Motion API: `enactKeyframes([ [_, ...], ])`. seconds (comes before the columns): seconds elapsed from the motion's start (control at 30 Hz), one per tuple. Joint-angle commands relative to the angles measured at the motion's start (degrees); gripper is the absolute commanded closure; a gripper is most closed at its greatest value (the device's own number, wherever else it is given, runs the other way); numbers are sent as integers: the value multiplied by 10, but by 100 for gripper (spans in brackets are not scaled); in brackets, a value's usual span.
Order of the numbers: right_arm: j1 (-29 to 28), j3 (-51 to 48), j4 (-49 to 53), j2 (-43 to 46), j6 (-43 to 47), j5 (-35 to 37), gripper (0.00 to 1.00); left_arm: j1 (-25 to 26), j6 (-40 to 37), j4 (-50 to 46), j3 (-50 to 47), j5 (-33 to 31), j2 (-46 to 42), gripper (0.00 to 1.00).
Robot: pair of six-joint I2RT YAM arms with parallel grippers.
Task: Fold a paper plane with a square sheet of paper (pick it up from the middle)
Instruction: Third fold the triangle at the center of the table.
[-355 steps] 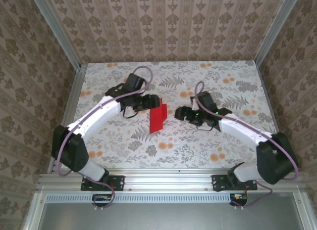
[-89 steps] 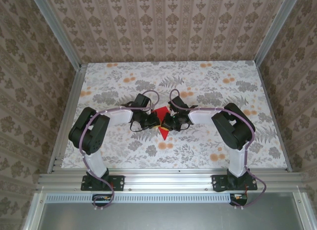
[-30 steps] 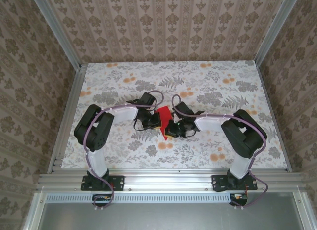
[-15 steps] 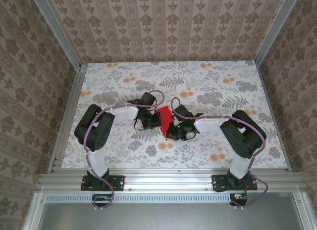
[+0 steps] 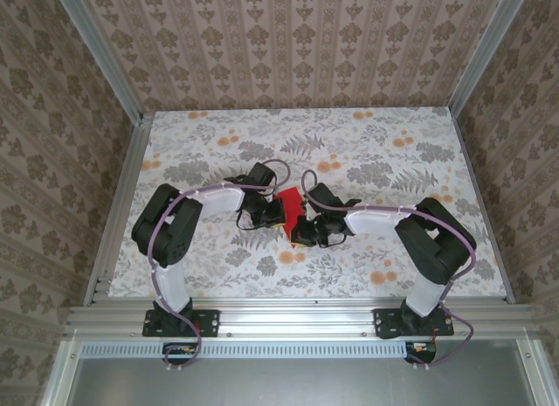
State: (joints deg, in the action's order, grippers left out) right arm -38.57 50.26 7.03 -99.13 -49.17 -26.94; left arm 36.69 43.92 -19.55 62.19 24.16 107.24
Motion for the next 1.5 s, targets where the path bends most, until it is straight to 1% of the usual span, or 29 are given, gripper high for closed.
enactKeyframes([
  [0.0, -6, 0, 10, -21, 8, -11, 99, 6, -10, -37, -7, -26, 32, 100],
  [0.3, -3, -5, 51, -35, 8, 34, 100, 5, -11, -40, -4, -27, 32, 100],
  [0.43, 2, 3, 33, 14, 4, 18, 99, 6, -11, -39, -4, -27, 33, 100],
  [0.53, 8, 11, 21, 56, 2, 19, 94, 6, -11, -39, -4, -27, 34, 100],
  [0.6, 13, 16, 22, 64, 8, 28, 91, 6, -12, -38, -4, -26, 34, 100],
  [0.87, 19, 70, 44, -2, 33, 45, 92, 6, -14, -39, -2, -26, 35, 100],
  [1.0, 28, 77, 45, -26, 33, 58, 93, 6, -14, -40, -1, -26, 33, 100],
  [1.23, 41, 49, 39, -48, 24, 82, 94, 5, -16, -44, 4, -26, 34, 100],
  [1.47, 48, 13, 18, -63, 5, 83, 96, 6, -18, -44, 9, -22, 27, 100],
])
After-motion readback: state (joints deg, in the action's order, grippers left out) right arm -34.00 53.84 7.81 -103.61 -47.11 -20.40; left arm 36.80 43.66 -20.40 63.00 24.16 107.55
